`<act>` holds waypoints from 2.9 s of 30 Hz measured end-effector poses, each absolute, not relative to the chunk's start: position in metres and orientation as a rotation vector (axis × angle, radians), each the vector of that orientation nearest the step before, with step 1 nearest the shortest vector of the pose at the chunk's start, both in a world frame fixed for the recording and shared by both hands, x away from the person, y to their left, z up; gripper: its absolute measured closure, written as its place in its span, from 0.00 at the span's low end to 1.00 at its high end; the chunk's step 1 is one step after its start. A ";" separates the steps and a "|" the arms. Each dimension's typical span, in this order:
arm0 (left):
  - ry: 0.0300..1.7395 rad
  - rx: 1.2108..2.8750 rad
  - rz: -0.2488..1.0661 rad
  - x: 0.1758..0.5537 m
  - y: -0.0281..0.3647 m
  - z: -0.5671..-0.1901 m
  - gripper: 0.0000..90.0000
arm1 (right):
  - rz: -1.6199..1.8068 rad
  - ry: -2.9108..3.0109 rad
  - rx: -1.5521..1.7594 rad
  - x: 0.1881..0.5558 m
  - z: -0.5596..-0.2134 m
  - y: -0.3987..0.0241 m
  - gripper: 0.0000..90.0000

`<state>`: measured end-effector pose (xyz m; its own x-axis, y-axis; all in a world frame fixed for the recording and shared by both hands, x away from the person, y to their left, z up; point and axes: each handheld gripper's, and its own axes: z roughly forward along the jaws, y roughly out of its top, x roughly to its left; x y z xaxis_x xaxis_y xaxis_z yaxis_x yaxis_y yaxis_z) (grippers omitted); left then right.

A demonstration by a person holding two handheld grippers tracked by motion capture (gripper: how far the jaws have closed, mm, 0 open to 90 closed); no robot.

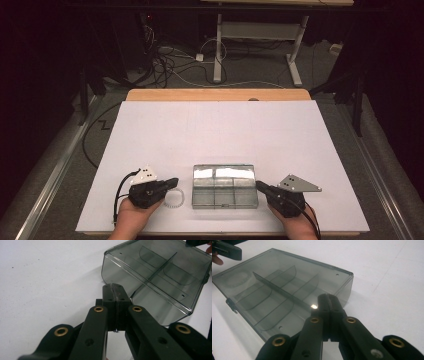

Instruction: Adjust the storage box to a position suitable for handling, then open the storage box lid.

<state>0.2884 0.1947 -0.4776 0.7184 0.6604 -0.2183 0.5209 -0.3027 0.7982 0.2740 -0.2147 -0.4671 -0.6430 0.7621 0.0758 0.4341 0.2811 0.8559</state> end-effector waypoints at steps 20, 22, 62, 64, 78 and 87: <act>0.871 1.984 0.204 0.283 0.192 -0.475 0.97 | 1.382 2.200 1.030 0.272 -0.452 -0.204 1.00; 0.867 1.988 0.216 0.282 0.192 -0.474 0.98 | 1.385 2.217 1.015 0.272 -0.452 -0.201 1.00; 0.831 1.990 0.201 0.281 0.181 -0.475 0.98 | 1.550 2.375 0.822 0.253 -0.451 -0.156 1.00; 0.829 1.996 0.200 0.281 0.180 -0.476 0.98 | 1.554 2.388 0.809 0.252 -0.452 -0.153 1.00; 0.814 1.990 0.192 0.282 0.179 -0.474 0.97 | 1.532 2.487 0.775 0.240 -0.464 -0.136 1.00; 0.820 1.978 0.182 0.285 0.178 -0.473 0.97 | 1.478 2.561 0.785 0.236 -0.479 -0.130 1.00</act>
<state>0.2849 0.1775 -0.4729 0.7639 0.6140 -0.1987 0.4719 -0.3214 0.8210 0.2359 -0.1300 -0.4792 -0.8653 0.4682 0.1789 0.3891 0.4027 0.8285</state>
